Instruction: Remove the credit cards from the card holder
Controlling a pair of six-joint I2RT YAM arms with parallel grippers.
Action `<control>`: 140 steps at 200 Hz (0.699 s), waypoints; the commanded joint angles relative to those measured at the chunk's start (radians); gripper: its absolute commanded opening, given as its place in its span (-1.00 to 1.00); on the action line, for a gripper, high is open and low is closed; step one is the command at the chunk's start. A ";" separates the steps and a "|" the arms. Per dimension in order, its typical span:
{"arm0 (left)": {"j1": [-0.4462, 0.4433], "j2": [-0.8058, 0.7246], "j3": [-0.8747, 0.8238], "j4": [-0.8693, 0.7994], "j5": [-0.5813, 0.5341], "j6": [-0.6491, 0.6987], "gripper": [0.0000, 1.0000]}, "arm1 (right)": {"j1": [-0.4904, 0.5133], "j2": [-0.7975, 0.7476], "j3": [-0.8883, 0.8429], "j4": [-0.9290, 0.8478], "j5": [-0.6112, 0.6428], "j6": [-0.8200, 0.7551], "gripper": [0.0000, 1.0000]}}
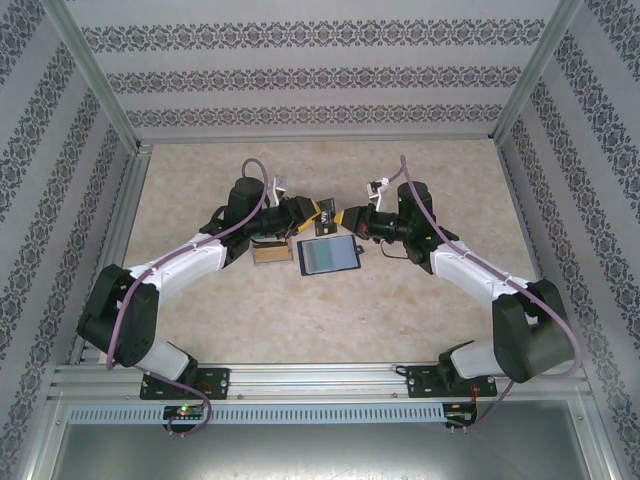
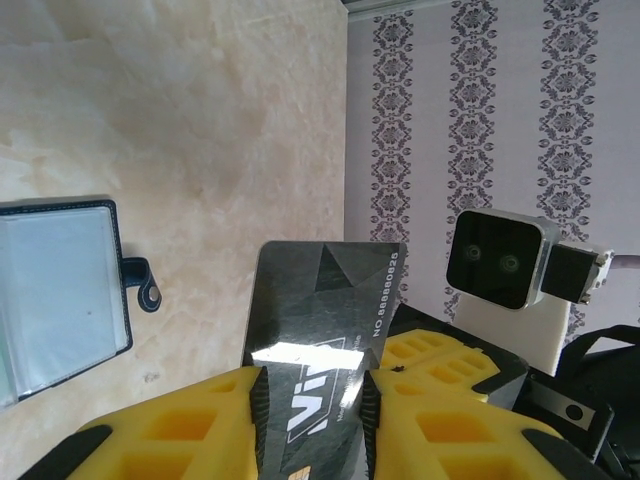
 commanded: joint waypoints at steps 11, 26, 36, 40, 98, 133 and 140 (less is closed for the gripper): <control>0.003 -0.006 -0.014 -0.018 0.003 0.022 -0.33 | 0.008 0.010 0.017 0.047 -0.013 0.006 -1.00; 0.003 -0.027 -0.024 -0.049 -0.034 0.037 -0.33 | 0.008 0.009 0.019 0.045 -0.009 0.006 -1.00; 0.003 -0.042 -0.031 -0.064 -0.055 0.043 -0.33 | 0.008 0.008 0.019 0.043 -0.007 0.005 -1.00; 0.005 -0.049 -0.032 -0.068 -0.061 0.047 -0.33 | 0.008 0.008 0.019 0.042 -0.007 0.004 -1.00; 0.002 -0.026 -0.025 -0.055 -0.027 0.049 -0.33 | 0.018 0.017 0.025 0.059 -0.018 0.014 -1.00; 0.002 -0.025 -0.023 -0.022 -0.008 0.037 -0.47 | 0.035 0.044 0.028 0.068 -0.029 0.016 -1.00; 0.002 -0.029 -0.022 -0.019 -0.008 0.036 -0.51 | 0.036 0.049 0.024 0.070 -0.027 0.016 -1.00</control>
